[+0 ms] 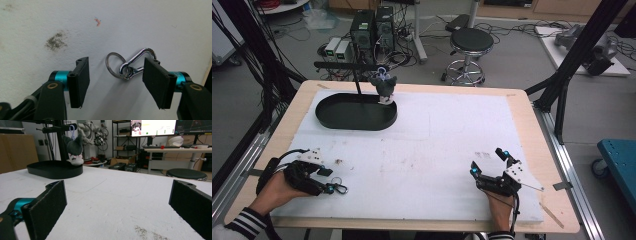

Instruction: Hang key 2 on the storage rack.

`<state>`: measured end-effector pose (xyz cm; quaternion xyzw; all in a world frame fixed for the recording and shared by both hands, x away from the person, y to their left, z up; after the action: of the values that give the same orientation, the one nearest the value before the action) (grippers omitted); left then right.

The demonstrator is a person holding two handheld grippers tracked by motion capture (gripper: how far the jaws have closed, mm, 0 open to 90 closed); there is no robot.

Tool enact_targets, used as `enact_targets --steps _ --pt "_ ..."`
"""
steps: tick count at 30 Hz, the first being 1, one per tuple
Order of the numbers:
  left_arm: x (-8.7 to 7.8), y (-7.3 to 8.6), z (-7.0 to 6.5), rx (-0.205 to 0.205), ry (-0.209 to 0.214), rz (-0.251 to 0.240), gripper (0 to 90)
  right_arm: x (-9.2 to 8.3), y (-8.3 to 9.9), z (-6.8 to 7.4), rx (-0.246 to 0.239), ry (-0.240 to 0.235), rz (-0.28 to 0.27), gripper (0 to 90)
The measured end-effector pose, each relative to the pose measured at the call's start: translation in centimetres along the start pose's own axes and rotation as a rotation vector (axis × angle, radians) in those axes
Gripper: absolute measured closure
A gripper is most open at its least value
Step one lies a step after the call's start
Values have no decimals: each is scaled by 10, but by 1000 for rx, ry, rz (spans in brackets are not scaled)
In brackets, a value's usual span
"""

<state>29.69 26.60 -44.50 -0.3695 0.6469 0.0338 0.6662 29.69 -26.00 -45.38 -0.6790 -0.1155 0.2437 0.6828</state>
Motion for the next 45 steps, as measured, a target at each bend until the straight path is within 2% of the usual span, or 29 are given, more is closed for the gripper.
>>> enact_targets --steps 11,19,27,29,31,33,36,40,41,45 --pt "3 -1 1 -22 31 41 529 0 0 0 -4 1 -3 6" --pt "6 -2 2 -37 43 57 555 0 0 0 -1 1 -1 6" --pt "6 -2 2 -50 53 72 683 0 0 -1 -11 6 -8 6" --pt "5 -2 2 -42 52 63 723 0 0 0 -3 3 -3 6" --pt "4 -2 1 -26 66 46 816 0 0 0 -3 2 -3 6" --pt "4 -2 0 -13 67 43 862 0 0 -1 -9 5 -6 6" --pt "4 -2 -2 3 82 44 878 0 0 -1 -11 7 -8 6" --pt "4 -3 -4 6 72 40 882 0 0 -1 -10 7 -7 6" --pt "3 -3 -3 18 74 46 882 0 0 0 -5 4 -4 6" --pt "3 -3 -4 15 64 40 882 0 0 0 -3 4 -2 7"
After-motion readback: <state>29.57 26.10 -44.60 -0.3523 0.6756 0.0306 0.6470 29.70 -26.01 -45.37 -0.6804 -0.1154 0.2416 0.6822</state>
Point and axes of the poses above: each handheld gripper's, and its own axes: x roughly forward along the jaws, y roughly out of its underside, z roughly to its left, the point moved 4 cm from there along x, roughly forward along the jaws, and after that the axes turned 8 degrees about z, right-handed, at the moved point
